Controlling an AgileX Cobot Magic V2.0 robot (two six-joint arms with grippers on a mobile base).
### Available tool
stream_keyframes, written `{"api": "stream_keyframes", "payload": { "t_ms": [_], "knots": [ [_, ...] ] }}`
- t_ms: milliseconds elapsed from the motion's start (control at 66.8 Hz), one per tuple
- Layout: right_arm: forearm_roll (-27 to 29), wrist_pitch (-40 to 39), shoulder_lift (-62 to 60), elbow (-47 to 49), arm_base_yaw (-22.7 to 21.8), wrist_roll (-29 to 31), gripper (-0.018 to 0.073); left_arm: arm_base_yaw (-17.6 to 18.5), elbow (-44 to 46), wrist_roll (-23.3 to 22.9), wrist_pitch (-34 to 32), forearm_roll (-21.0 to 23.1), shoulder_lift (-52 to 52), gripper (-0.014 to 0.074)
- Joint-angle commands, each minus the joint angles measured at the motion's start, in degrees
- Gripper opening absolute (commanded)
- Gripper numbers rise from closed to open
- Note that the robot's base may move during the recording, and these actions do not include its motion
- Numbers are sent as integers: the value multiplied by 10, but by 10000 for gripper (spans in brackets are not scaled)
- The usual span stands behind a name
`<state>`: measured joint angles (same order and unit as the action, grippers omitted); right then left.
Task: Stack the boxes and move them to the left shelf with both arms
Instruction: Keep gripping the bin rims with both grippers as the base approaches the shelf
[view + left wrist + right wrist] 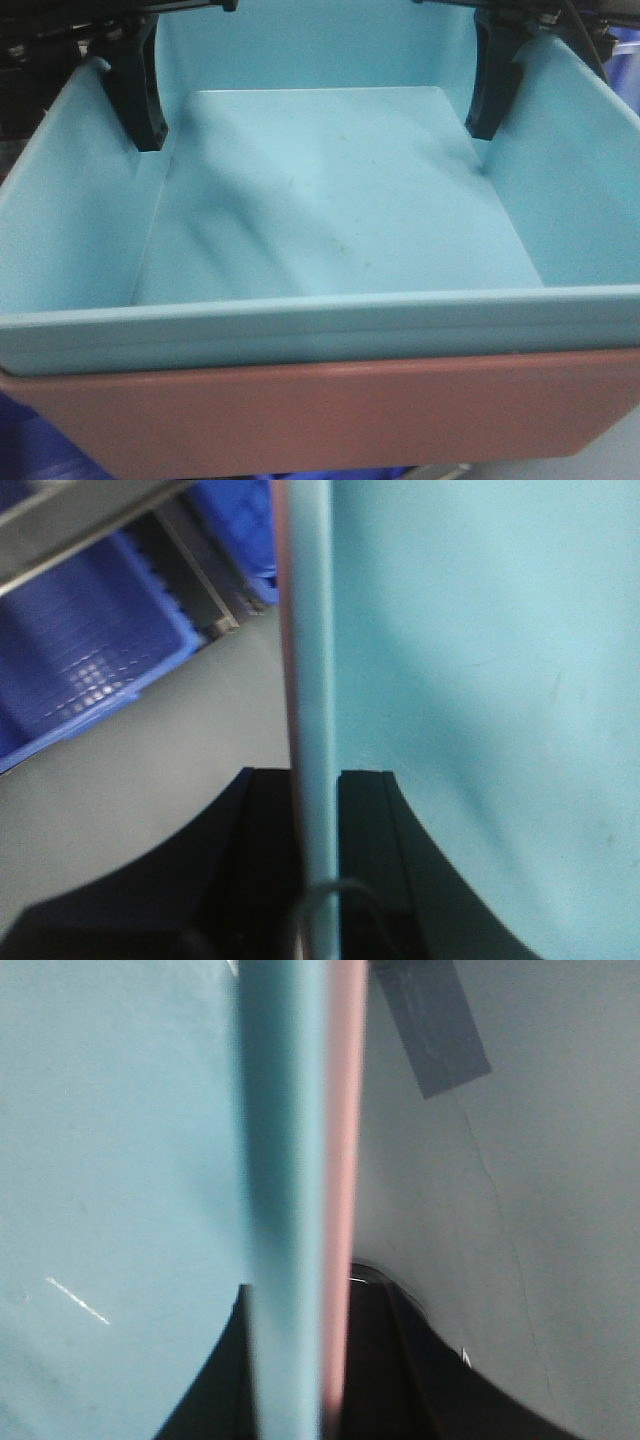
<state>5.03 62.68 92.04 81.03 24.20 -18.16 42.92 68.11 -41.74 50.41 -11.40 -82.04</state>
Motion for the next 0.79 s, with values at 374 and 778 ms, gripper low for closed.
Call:
{"api": "stream_keyframes", "payload": {
  "t_ms": [374,778],
  "knots": [
    [-3,-26,-31,16,-3,2,56,3,23,1,-27,-5,27,-3],
    [-3,-26,-31,16,-3,2,56,3,23,1,-27,-5,27,-3]
  ]
}}
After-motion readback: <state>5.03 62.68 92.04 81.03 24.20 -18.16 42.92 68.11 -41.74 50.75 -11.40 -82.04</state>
